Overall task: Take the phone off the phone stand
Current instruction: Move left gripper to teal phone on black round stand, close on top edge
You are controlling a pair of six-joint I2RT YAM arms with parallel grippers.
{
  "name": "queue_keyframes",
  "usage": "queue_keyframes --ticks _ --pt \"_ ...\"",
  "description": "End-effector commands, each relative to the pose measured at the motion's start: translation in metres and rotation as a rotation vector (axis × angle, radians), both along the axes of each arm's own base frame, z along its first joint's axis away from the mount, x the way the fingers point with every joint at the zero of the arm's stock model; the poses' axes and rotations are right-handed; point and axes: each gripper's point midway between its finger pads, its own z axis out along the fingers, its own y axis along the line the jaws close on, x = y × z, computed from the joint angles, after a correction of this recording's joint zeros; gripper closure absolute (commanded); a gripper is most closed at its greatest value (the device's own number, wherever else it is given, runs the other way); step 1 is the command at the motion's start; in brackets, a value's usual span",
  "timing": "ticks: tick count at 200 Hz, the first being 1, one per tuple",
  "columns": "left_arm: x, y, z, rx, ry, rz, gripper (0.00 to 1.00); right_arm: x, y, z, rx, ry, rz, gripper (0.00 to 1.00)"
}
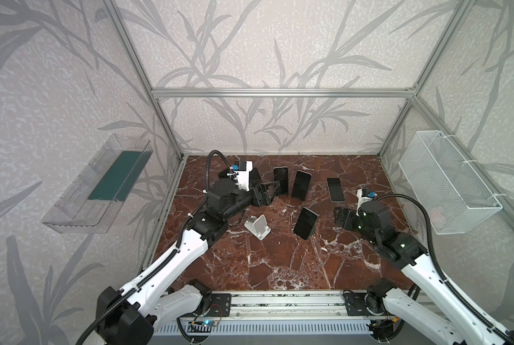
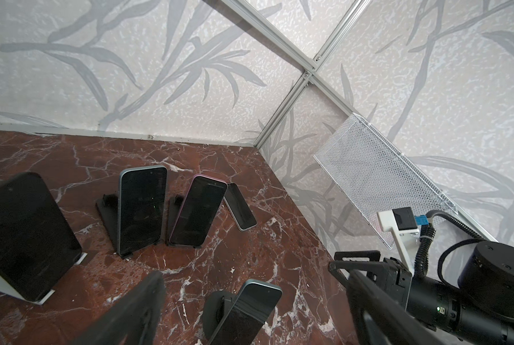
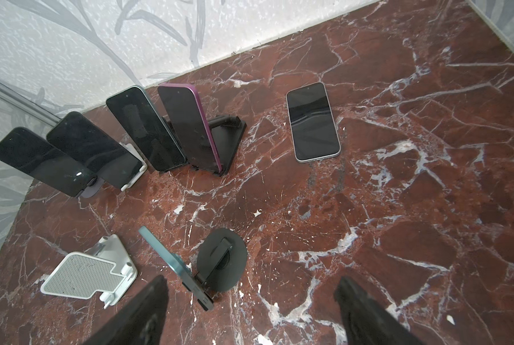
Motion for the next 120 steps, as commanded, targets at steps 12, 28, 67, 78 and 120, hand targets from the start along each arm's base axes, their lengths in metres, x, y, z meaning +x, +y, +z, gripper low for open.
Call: queue_keyframes --ticks 12,28,67,78,120 --pt "-0.027 -0.016 -0.006 0.153 -0.071 -0.028 0.06 -0.009 -0.007 0.013 -0.017 -0.042 -0.001 0.10" --pt "-0.043 -0.024 -0.025 0.206 -0.067 -0.050 0.06 -0.009 -0.007 0.008 0.000 -0.050 -0.002 0.09" --pt "-0.074 -0.050 -0.093 0.342 -0.019 -0.148 0.04 -0.006 -0.002 0.003 -0.016 -0.059 0.027 0.06" --pt "-0.076 -0.057 -0.114 0.385 0.002 -0.157 0.04 -0.003 -0.001 0.003 -0.021 -0.061 0.030 0.06" --pt "-0.075 -0.089 -0.156 0.432 0.073 -0.207 0.04 0.001 0.000 0.003 -0.032 -0.078 0.037 0.06"
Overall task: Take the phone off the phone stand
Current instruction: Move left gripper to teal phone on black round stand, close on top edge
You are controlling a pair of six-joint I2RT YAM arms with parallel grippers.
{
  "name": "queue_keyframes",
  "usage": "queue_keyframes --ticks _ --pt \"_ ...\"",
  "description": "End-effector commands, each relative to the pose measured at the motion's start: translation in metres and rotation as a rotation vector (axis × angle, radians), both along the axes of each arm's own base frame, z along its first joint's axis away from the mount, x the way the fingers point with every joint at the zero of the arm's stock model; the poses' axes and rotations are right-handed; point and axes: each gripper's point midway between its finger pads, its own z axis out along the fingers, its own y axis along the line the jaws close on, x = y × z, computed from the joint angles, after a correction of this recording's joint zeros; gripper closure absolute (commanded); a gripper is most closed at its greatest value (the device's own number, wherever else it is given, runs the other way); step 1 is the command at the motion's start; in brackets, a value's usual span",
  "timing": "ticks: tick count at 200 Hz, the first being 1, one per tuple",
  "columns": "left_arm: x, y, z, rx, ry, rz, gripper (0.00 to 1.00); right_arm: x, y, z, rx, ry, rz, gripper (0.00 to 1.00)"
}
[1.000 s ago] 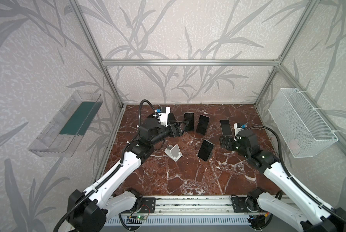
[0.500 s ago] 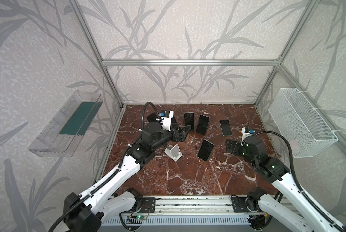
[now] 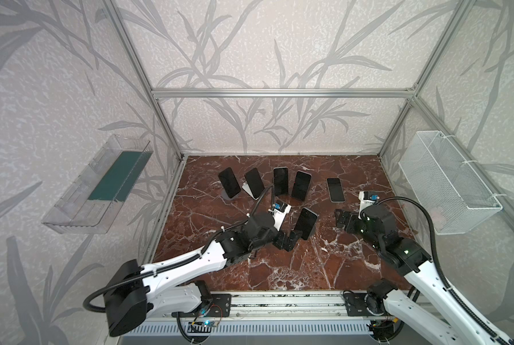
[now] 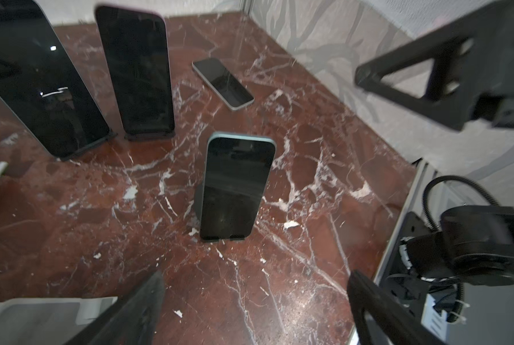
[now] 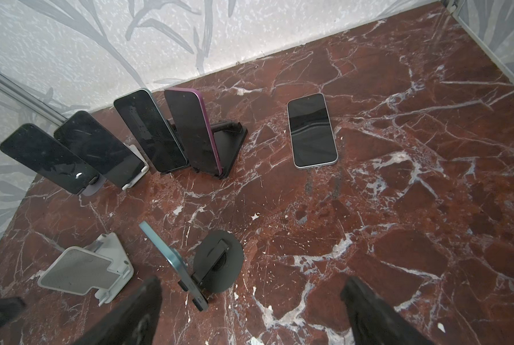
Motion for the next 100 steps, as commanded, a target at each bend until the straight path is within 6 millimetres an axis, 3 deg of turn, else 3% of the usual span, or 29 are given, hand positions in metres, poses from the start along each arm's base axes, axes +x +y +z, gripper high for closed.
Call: queue_keyframes --ticks 1,49,77,100 --pt "0.005 -0.013 -0.007 0.005 -0.020 0.001 0.04 0.004 0.002 0.003 -0.010 -0.033 0.015 0.06" --pt "0.022 -0.039 -0.003 0.030 -0.061 0.012 0.03 -0.004 -0.017 -0.005 -0.033 -0.038 -0.038 0.04" --pt "0.038 -0.044 -0.021 0.090 -0.052 0.074 0.06 -0.004 -0.021 -0.028 0.029 0.003 -0.052 0.04" --pt "0.044 -0.055 -0.022 0.067 -0.069 0.074 0.03 0.002 -0.024 -0.029 0.070 0.030 -0.044 0.04"
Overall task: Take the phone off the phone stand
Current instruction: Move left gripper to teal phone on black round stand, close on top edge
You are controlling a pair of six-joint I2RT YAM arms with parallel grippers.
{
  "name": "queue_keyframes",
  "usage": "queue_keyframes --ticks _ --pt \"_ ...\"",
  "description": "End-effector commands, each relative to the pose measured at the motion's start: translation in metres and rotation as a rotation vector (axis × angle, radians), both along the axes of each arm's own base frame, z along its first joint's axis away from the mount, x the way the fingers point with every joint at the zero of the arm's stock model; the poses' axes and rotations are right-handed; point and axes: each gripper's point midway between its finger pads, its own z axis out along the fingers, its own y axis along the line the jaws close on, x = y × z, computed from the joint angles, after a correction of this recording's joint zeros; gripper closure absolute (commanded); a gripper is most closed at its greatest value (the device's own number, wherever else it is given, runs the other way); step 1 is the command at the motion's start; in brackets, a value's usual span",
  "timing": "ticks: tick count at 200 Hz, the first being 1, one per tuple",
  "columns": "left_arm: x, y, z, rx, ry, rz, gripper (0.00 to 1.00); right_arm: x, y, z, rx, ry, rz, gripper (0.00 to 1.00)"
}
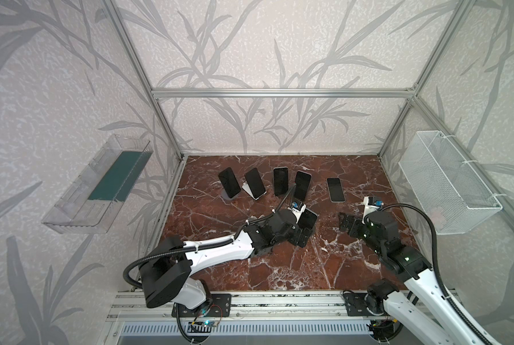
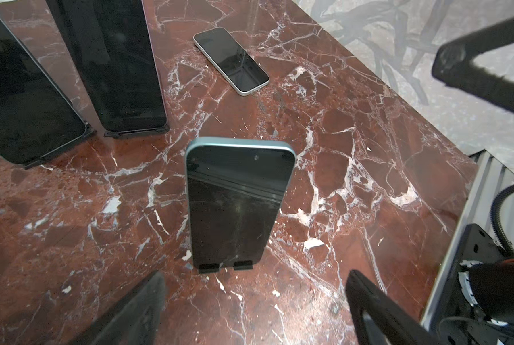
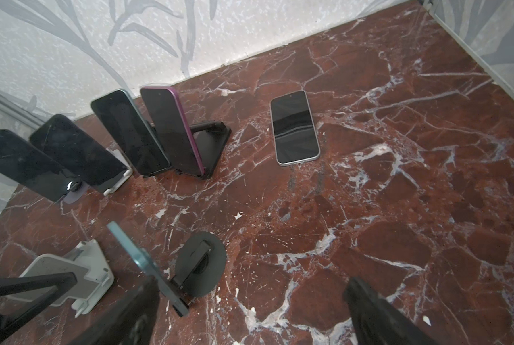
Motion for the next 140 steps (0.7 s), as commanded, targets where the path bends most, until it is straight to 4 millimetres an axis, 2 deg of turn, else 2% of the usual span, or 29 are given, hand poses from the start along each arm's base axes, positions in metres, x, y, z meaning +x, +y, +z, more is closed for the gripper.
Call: queue_keyframes --ticks 1,38,81,140 --pt "0.013 -0.009 0.005 -0.011 -0.050 0.032 0.02 0.006 0.003 0.002 0.067 0.004 0.027 0.04" --pt "0.026 -0.019 0.001 0.011 -0.080 0.055 0.01 0.013 0.007 0.017 0.165 -0.040 0.073 0.04" --pt "0.031 -0.032 -0.002 0.022 -0.117 0.025 0.01 0.013 0.007 0.012 0.167 -0.032 0.083 0.03" --pt "0.044 -0.038 -0.010 0.034 -0.172 0.049 0.01 0.007 0.005 0.011 0.147 -0.066 0.098 0.03"
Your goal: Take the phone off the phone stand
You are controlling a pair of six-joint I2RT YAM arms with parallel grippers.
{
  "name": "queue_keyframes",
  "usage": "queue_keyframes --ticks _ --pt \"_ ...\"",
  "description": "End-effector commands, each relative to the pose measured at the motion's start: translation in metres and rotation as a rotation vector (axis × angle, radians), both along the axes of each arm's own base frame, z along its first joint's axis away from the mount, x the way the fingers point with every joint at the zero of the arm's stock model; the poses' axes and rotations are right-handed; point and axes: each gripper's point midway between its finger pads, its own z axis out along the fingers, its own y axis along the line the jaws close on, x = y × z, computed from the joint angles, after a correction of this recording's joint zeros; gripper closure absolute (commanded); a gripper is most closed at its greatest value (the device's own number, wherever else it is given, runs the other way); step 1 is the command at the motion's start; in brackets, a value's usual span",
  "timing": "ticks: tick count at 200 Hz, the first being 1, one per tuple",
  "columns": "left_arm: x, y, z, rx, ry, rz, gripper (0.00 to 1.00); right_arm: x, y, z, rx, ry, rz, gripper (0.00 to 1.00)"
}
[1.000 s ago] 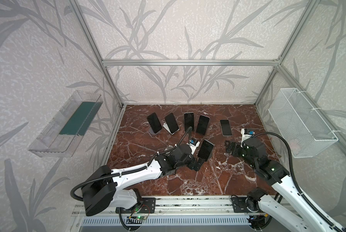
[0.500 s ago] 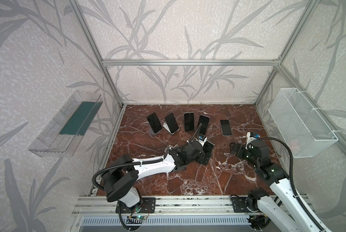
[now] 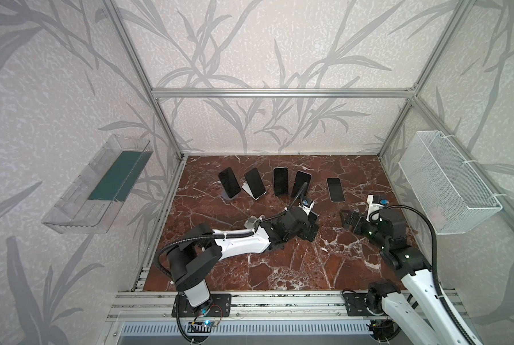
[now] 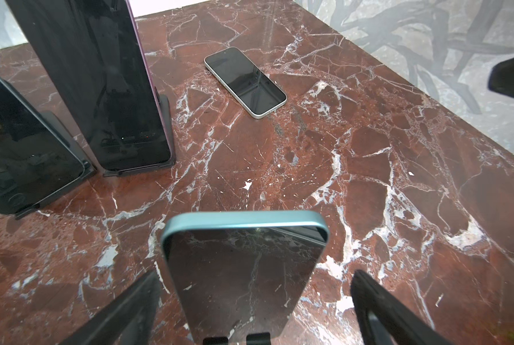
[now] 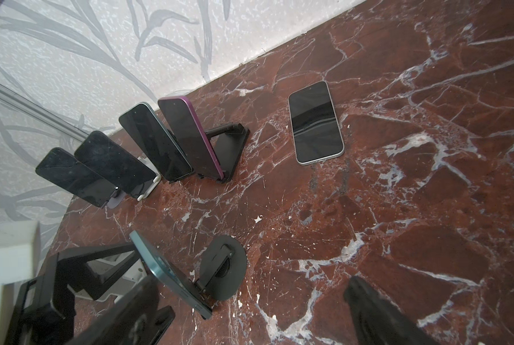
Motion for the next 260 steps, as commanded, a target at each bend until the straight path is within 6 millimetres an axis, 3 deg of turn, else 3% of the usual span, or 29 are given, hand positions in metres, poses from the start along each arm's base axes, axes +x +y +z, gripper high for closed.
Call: queue_keyframes --ticks 1,97,141,260 --pt "0.012 -0.008 0.012 -0.014 -0.068 0.019 0.01 -0.001 0.001 0.001 -0.012 -0.024 0.019 0.03" --pt "0.022 -0.017 0.003 -0.009 -0.106 0.027 0.04 0.002 0.005 -0.001 -0.014 -0.029 0.040 0.03" --pt "0.021 -0.024 0.000 -0.026 -0.099 0.000 0.13 0.002 0.007 -0.002 -0.007 -0.028 0.049 0.04" --pt "0.019 -0.014 -0.008 -0.036 -0.086 -0.052 0.26 0.002 0.007 -0.001 -0.009 -0.030 0.054 0.04"
